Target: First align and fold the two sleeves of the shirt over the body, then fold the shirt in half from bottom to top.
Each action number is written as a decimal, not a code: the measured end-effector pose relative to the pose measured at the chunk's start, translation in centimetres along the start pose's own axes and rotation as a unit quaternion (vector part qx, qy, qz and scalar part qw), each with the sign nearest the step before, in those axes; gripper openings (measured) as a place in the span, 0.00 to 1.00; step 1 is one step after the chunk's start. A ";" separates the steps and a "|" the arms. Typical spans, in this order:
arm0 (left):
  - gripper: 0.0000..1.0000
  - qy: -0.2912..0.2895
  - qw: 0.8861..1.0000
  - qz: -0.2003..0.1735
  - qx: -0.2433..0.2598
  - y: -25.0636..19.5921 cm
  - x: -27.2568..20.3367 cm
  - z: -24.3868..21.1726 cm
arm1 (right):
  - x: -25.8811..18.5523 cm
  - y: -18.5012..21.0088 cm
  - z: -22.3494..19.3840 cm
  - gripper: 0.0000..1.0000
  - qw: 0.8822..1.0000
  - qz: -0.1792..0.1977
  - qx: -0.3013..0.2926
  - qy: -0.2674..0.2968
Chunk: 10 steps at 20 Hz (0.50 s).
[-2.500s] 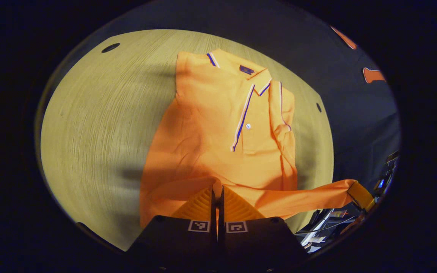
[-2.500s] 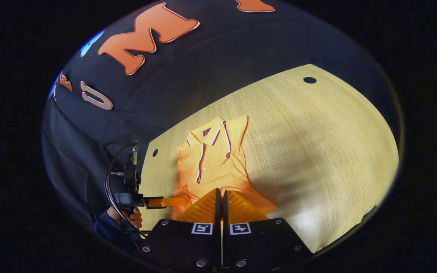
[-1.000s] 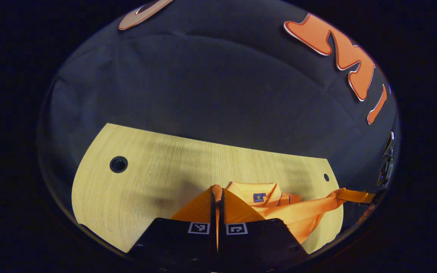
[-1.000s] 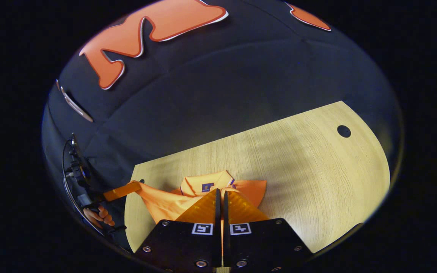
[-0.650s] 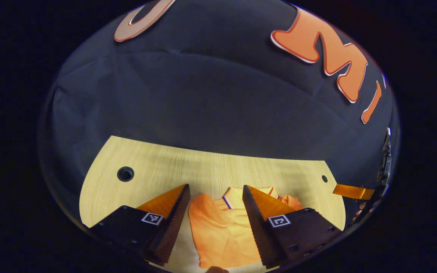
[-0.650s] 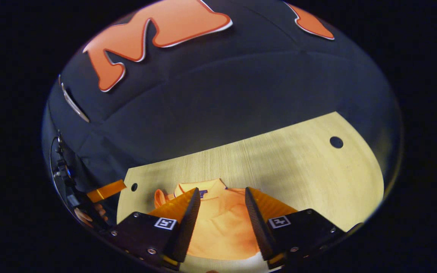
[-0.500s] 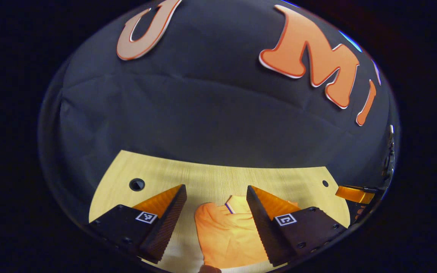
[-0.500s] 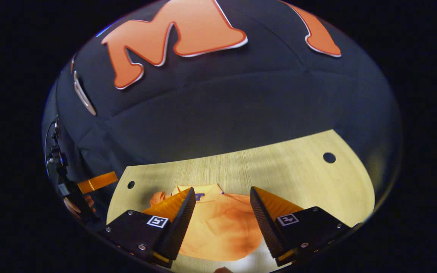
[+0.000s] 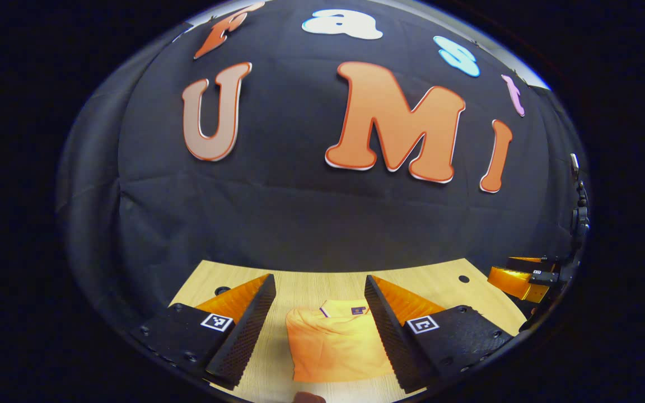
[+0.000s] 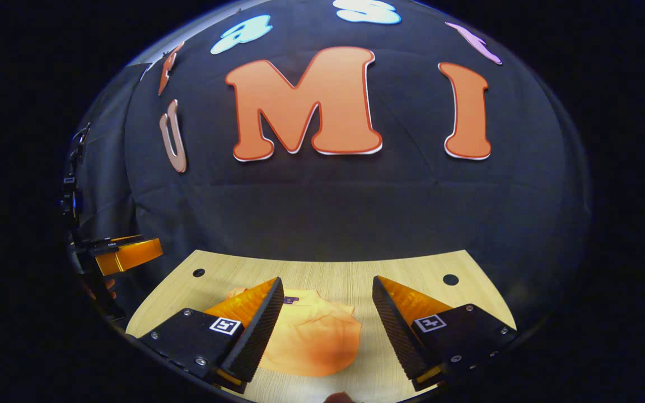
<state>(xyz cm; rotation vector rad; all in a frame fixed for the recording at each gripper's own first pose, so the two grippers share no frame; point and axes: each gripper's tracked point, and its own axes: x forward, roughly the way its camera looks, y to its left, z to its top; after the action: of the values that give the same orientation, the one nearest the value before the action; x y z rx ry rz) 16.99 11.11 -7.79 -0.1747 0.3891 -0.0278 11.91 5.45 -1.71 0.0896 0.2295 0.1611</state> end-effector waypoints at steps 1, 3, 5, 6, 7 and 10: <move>0.96 -0.014 1.000 0.003 0.005 -0.6 -1.6 0.6 | -1.4 0.0 0.6 0.96 1.000 -0.001 -0.010 -0.013; 0.96 -0.041 0.999 0.010 0.015 -1.8 -4.8 1.7 | -3.9 0.0 1.5 0.97 0.999 -0.001 -0.028 -0.039; 0.96 -0.061 0.998 0.014 0.022 -3.0 -7.6 2.1 | -6.1 0.2 2.6 0.97 0.997 -0.001 -0.042 -0.068; 0.96 -0.072 0.997 0.014 0.027 -3.6 -8.9 2.2 | -7.6 0.4 2.9 0.96 0.996 0.001 -0.046 -0.081; 0.96 -0.081 0.996 0.014 0.033 -4.3 -9.9 2.3 | -9.3 0.7 3.1 0.97 0.994 0.006 -0.053 -0.093; 0.96 -0.114 0.992 0.023 0.041 -5.9 -14.3 2.0 | -12.6 1.3 3.4 0.96 0.990 0.016 -0.067 -0.124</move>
<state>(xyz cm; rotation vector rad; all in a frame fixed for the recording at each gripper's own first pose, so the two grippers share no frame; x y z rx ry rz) 4.57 6.43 0.37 -0.0858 0.1644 0.0212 0.46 4.37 4.49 -0.0201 -0.0313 0.1947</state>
